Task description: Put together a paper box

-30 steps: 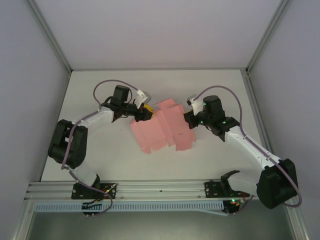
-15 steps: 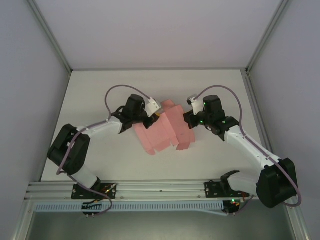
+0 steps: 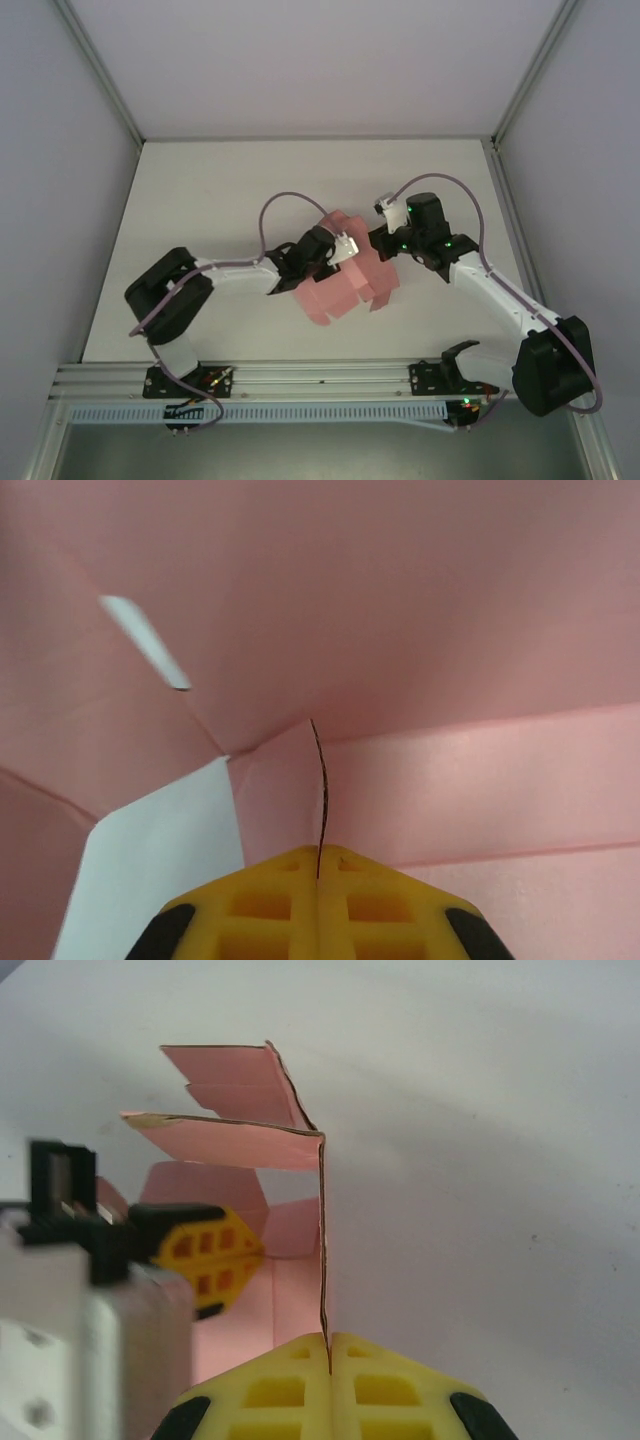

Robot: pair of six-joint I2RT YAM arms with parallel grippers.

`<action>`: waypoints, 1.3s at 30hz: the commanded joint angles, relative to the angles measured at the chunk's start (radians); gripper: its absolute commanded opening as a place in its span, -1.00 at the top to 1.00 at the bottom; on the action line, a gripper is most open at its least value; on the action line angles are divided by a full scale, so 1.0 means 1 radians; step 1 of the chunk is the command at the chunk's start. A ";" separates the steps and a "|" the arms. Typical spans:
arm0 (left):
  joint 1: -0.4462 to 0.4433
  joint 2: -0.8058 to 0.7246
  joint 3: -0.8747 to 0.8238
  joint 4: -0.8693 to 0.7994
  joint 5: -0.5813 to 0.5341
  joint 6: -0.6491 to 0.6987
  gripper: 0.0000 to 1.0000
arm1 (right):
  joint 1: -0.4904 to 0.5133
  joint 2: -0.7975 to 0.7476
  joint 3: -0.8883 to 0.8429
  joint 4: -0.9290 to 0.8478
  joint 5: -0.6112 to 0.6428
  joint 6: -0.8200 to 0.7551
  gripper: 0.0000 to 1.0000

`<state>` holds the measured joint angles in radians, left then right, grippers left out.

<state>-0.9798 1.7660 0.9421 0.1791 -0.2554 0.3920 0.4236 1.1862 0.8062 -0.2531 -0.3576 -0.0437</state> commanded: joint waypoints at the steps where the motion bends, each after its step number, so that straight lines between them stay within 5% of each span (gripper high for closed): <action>1: -0.034 0.031 0.031 -0.001 -0.074 0.031 1.00 | 0.005 -0.004 -0.009 0.013 0.022 -0.037 1.00; 3: -0.036 0.009 0.015 0.021 -0.059 0.007 1.00 | 0.007 -0.002 -0.009 0.006 0.032 -0.042 1.00; 7: -0.035 -0.082 -0.028 0.051 -0.035 -0.039 0.23 | 0.007 -0.004 -0.009 -0.003 0.055 -0.062 1.00; 10: -0.016 -0.157 -0.063 0.063 -0.019 -0.074 0.18 | 0.007 -0.007 -0.008 -0.003 0.066 -0.081 1.00; 13: 0.025 -0.241 -0.099 0.051 -0.007 -0.123 -0.09 | 0.007 -0.007 0.003 -0.020 0.084 -0.106 1.00; 20: 0.217 -0.492 -0.200 0.045 0.293 -0.268 -1.00 | 0.012 -0.010 0.009 -0.027 0.052 -0.158 1.00; 24: 0.338 -0.487 -0.162 0.020 0.458 -0.288 -0.99 | 0.022 -0.011 0.008 -0.014 0.015 -0.185 1.00; 29: 0.343 -0.395 -0.068 -0.035 0.594 -0.214 -0.99 | 0.032 0.012 0.037 -0.010 0.017 -0.174 1.00; 33: 0.343 -0.337 -0.032 -0.028 0.595 -0.195 -0.96 | 0.051 0.030 0.060 -0.022 0.017 -0.186 1.00; 39: 0.344 -0.231 0.046 -0.087 0.539 -0.153 -0.17 | 0.056 0.042 0.085 -0.041 -0.008 -0.198 1.00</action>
<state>-0.6357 1.5005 0.9382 0.1337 0.2886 0.2005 0.4744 1.2255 0.8593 -0.2714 -0.3347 -0.2173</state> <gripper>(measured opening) 0.630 0.048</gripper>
